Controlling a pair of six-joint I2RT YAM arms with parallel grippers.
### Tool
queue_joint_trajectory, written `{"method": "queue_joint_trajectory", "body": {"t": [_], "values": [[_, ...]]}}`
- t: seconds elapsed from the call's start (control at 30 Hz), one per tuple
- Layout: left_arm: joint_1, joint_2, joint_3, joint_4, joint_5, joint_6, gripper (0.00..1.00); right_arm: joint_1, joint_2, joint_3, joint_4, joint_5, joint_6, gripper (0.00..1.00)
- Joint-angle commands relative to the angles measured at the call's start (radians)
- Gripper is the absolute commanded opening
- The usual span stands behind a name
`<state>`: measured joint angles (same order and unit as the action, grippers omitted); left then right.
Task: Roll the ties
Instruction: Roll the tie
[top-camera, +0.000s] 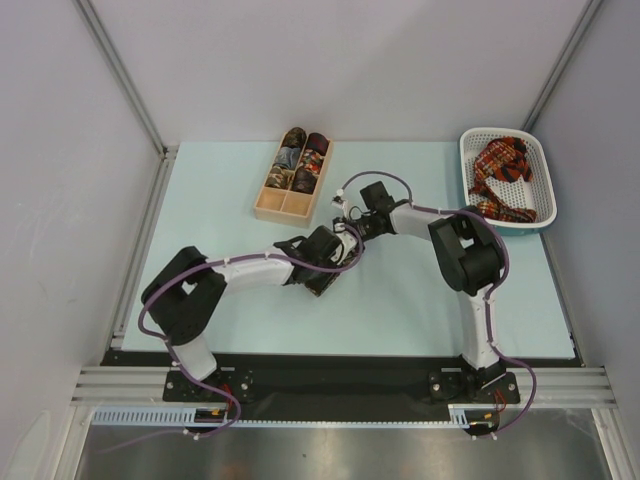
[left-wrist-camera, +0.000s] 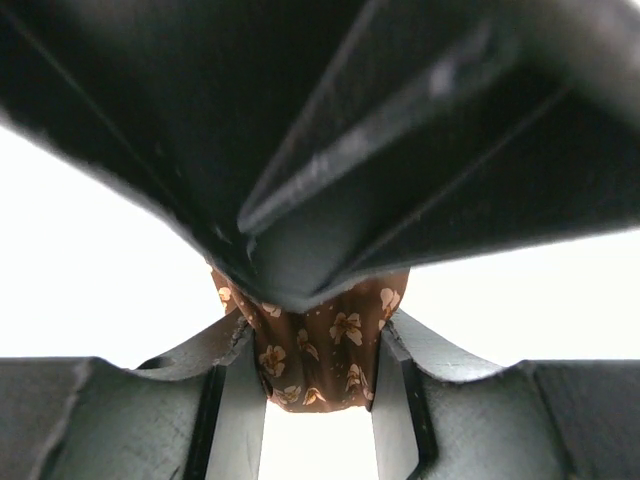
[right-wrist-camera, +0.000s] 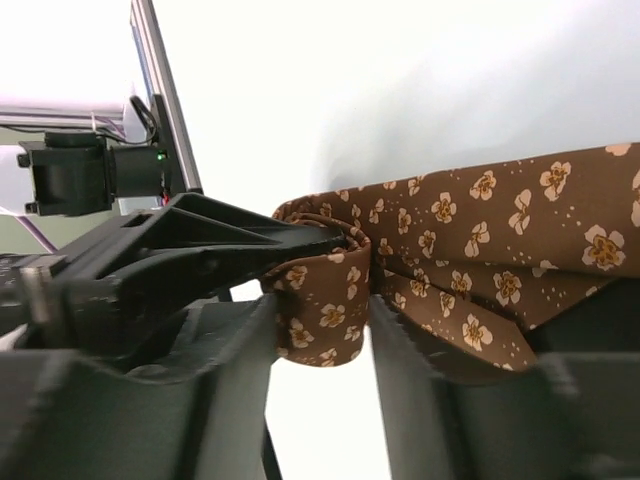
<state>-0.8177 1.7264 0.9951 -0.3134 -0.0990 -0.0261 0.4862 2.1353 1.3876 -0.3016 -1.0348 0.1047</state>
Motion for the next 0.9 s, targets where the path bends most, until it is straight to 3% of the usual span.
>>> {"method": "queue_joint_trajectory", "body": {"t": [0.0, 0.2, 0.4, 0.7, 0.87], "values": [[0.002, 0.03, 0.03, -0.055, -0.001, -0.009, 0.43, 0.0, -0.051, -0.007, -0.008, 0.005, 0.01, 0.43], [0.002, 0.032, 0.054, -0.056, -0.008, -0.026, 0.48, 0.026, -0.003, 0.01, -0.045, 0.005, -0.014, 0.27], [0.002, 0.053, 0.086, -0.061, -0.004, -0.021, 0.51, 0.032, 0.032, -0.007, -0.03, 0.019, -0.004, 0.19], [0.003, 0.078, 0.123, -0.056, -0.005, -0.005, 0.75, 0.028, 0.064, -0.002, -0.016, 0.016, -0.007, 0.15], [0.005, 0.09, 0.134, -0.05, 0.001, 0.006, 0.68, 0.028, 0.074, 0.011, -0.019, 0.015, -0.002, 0.15]]}}
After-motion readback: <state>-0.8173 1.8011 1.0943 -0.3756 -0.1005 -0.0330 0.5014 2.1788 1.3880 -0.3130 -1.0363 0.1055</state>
